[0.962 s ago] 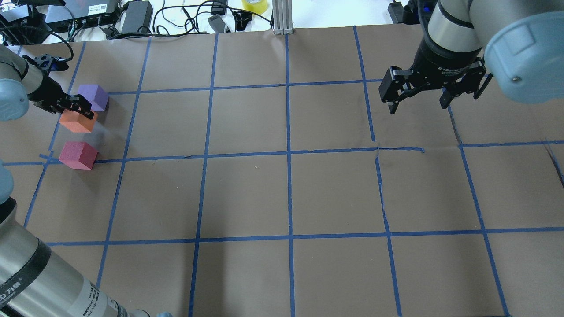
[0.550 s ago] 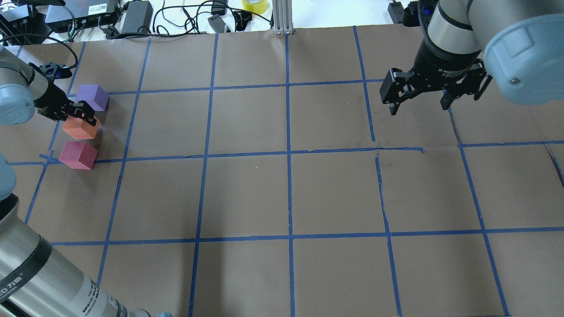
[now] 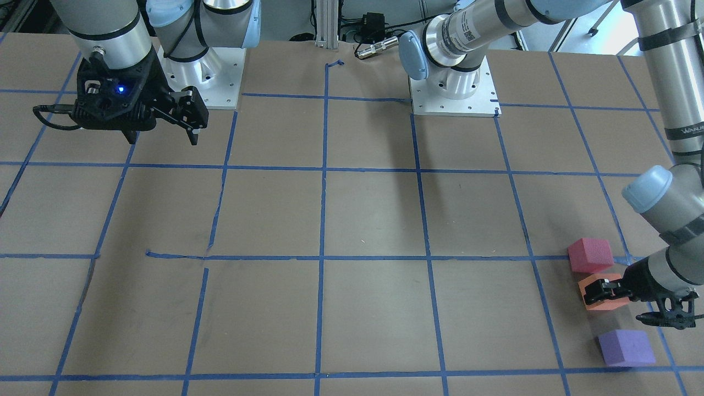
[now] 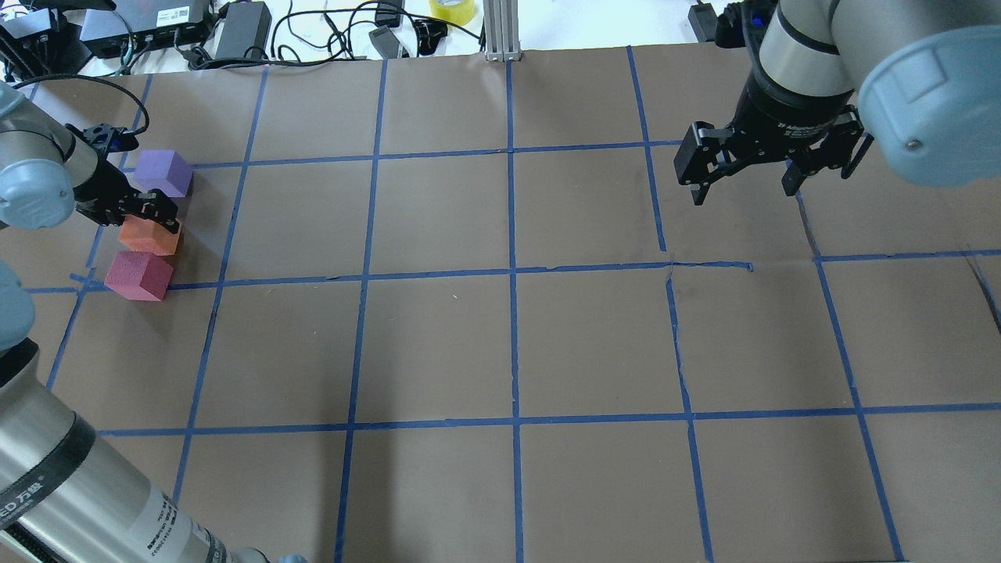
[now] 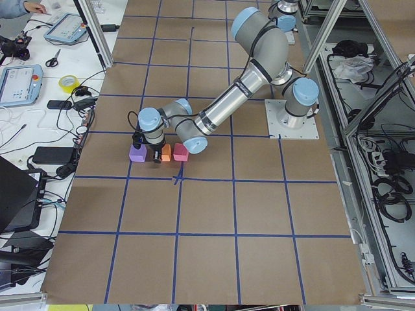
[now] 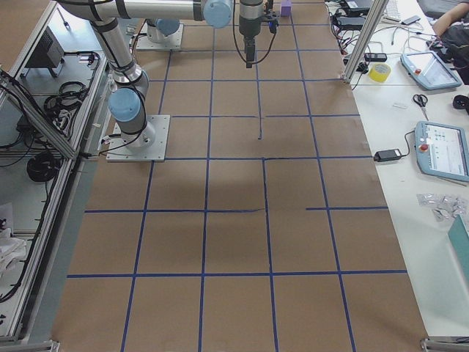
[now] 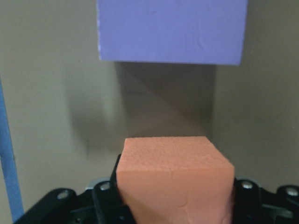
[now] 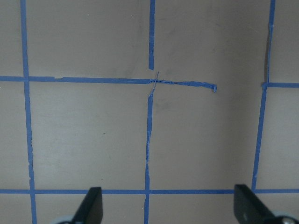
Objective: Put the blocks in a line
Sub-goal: 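Place the orange cube between the purple and pink cubes with the left gripper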
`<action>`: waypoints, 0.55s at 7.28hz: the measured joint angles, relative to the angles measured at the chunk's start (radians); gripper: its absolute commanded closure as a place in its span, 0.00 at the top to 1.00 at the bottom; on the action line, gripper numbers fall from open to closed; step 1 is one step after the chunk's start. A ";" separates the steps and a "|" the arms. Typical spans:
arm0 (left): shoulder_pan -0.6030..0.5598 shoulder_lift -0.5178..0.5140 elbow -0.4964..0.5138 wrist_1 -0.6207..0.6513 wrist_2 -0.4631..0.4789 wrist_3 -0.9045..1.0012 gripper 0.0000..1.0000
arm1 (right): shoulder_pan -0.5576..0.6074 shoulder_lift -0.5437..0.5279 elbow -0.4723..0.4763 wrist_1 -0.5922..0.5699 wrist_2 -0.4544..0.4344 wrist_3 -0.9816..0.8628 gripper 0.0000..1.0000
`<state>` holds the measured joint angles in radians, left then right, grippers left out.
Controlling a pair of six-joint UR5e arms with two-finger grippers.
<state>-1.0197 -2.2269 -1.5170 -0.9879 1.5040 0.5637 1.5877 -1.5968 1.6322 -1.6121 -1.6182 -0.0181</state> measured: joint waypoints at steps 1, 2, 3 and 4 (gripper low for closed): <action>-0.002 0.002 -0.002 0.002 -0.002 -0.004 0.70 | 0.000 0.000 0.000 0.000 0.000 0.000 1.00; -0.004 0.005 -0.005 0.002 -0.004 -0.006 0.70 | 0.000 0.000 0.000 0.001 -0.006 0.000 1.00; -0.004 0.007 -0.007 0.001 -0.006 -0.007 0.73 | 0.001 0.000 0.001 0.001 -0.017 0.000 1.00; -0.005 0.010 -0.008 0.002 -0.006 -0.006 0.74 | 0.002 0.000 0.001 0.001 -0.028 0.000 1.00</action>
<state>-1.0244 -2.2169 -1.5248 -0.9863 1.4976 0.5573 1.5895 -1.5969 1.6334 -1.6107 -1.6461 -0.0184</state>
